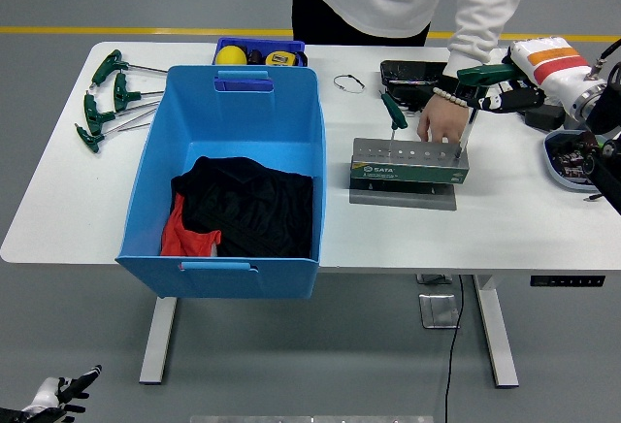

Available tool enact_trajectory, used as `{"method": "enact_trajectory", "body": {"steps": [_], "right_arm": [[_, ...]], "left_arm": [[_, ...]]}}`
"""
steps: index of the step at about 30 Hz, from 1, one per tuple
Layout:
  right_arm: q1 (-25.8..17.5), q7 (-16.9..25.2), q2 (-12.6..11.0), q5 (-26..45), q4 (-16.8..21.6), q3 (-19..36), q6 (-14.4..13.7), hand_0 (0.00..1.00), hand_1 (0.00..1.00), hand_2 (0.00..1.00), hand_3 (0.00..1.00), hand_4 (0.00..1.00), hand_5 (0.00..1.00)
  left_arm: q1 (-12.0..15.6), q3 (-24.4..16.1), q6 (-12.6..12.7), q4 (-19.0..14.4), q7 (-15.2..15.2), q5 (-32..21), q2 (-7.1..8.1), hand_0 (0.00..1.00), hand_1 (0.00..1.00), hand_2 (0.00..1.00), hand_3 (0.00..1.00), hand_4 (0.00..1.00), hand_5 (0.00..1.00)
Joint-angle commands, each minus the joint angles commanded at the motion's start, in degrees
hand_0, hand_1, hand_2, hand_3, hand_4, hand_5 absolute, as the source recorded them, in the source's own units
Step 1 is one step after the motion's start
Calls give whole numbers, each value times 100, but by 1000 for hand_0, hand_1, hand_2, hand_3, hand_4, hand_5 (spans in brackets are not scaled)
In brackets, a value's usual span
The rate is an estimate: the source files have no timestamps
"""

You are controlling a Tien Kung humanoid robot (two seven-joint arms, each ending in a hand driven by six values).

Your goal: Lift tool from toolbox,place it in box,lift tool from toolbox,place it in box

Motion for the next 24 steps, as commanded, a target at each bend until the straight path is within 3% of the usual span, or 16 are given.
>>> {"method": "enact_trajectory", "body": {"steps": [24], "right_arm": [[104, -13, -277, 95, 508, 204, -53, 35, 2, 2, 2, 998, 738]], "left_arm": [[120, -203, -11, 0, 62, 227, 26, 610, 553, 666, 701, 741, 713]]}}
